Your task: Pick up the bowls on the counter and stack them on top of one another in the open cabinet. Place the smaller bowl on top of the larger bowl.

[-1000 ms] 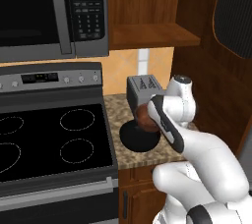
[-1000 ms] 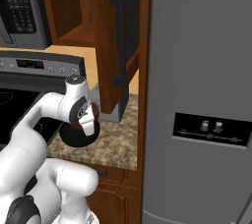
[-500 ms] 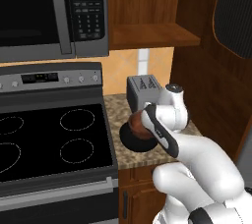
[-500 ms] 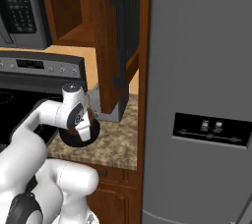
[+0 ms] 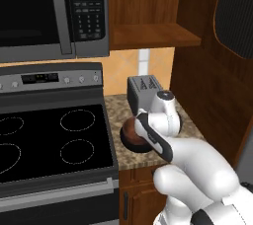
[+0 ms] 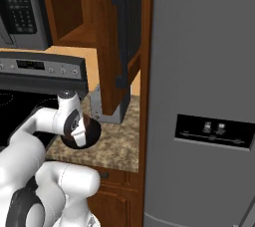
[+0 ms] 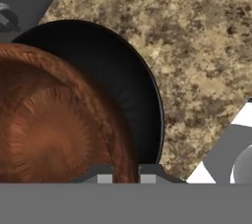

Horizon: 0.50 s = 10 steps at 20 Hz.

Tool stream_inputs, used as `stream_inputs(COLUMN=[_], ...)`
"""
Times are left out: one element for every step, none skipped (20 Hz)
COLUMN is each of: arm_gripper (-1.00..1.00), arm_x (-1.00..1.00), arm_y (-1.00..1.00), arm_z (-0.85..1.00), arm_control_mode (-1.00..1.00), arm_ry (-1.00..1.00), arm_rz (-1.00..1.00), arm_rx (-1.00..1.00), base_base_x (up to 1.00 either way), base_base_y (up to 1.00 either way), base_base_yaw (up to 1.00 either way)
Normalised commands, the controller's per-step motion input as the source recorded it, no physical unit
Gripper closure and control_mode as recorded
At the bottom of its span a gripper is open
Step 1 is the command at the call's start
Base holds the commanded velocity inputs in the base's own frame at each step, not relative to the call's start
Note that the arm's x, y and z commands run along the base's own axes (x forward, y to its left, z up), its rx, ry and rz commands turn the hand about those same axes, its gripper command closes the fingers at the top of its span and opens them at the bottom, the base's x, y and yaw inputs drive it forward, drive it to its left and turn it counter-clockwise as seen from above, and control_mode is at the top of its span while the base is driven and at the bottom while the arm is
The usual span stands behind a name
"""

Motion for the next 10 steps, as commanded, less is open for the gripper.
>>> stream_inputs(arm_gripper=[1.0, 1.0, 1.0, -1.0, -1.0, -1.0, -1.0, -1.0, -1.0, -1.0], arm_x=[0.09, 0.17, 0.29, 0.36, 0.31, 0.14, 0.08, 0.0, 0.0, 0.0], arm_y=[0.0, 0.0, 0.0, 0.07, 0.03, 0.0, 0.0, 0.0, -0.09, -0.24], arm_z=[-0.16, -0.03, 0.0, 0.0, 0.0, 0.09, 0.31, 0.55, 0.59, 0.49], arm_control_mode=[-1.0, -1.0, -1.0, -1.0, -1.0, -1.0, -1.0, -1.0, -1.0, -1.0], arm_ry=[0.01, 0.02, 0.02, 0.05, 0.07, 0.04, 0.03, 0.08, 0.12, 0.09], arm_rz=[0.0, 0.0, 0.0, -0.01, 0.0, 0.0, 0.0, 0.0, 0.0, 0.0], arm_rx=[0.0, 0.0, 0.0, 0.0, 0.0, 0.0, 0.04, 0.04, 0.04, 0.03], base_base_x=[0.0, 0.0, 0.0, 0.0, 0.0, 0.0, 0.0, 0.0, 0.0, 0.0], base_base_y=[0.0, 0.0, 0.0, 0.0, 0.0, 0.0, 0.0, 0.0, 0.0, 0.0], base_base_yaw=[0.0, 0.0, 0.0, 0.0, 0.0, 0.0, 0.0, 0.0, 0.0, 0.0])
